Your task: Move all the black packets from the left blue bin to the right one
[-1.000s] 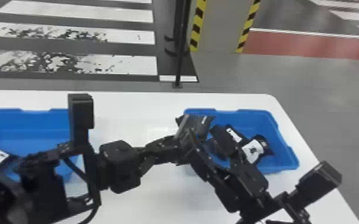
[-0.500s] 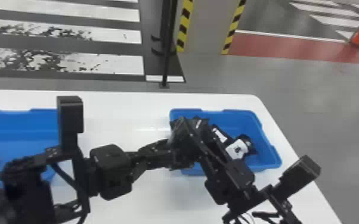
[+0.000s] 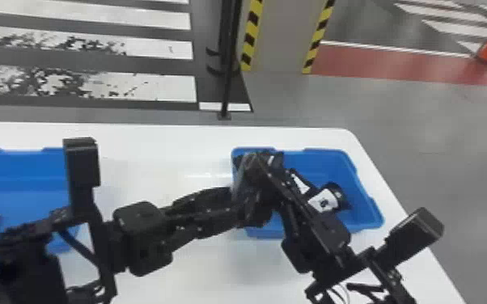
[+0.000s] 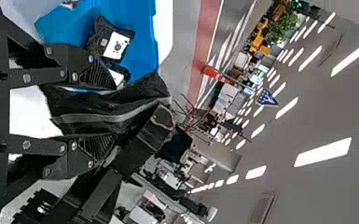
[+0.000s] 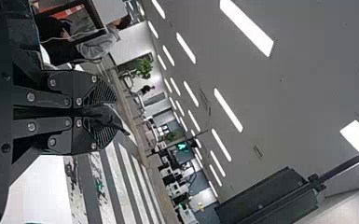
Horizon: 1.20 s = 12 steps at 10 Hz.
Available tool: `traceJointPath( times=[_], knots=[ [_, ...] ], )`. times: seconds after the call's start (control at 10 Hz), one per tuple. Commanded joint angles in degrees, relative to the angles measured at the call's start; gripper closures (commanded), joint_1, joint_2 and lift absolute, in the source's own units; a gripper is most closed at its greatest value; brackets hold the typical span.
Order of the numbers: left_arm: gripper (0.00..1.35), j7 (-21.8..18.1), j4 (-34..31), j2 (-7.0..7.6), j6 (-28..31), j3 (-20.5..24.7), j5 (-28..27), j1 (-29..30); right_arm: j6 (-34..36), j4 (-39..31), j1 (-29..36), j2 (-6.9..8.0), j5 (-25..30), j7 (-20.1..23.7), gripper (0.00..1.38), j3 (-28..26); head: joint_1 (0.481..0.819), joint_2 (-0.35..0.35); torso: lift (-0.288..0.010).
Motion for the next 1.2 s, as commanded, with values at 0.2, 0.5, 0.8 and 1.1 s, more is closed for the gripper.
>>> traceJointPath(
  times=[0.2, 0.5, 0.8, 1.1],
  knots=[
    [0.19, -0.1, -1.7, -0.43, 0.1, 6.0, 0.1, 6.2, 0.0, 5.8, -5.7, -0.25, 0.6, 0.0, 1.27, -3.9, 0.695, -0.185, -0.185],
    [0.19, 0.0, -2.3, -0.43, -0.1, 9.9, 0.0, 7.7, -1.0, 19.5, -16.6, -1.31, 6.3, -0.2, 1.27, -4.4, 0.695, -0.172, -0.185],
    [0.19, 0.0, -2.3, -0.43, -0.1, 12.4, -0.3, 8.5, -1.3, 34.3, -27.3, -2.01, 12.0, -1.9, 1.21, -5.5, 0.695, -0.148, -0.185],
    [0.19, 0.2, -2.3, -0.43, -0.8, 14.5, -0.4, 9.1, -1.3, 35.7, -28.0, -2.10, 16.9, -3.5, 0.71, -9.2, 0.695, -0.171, -0.185]
  ],
)
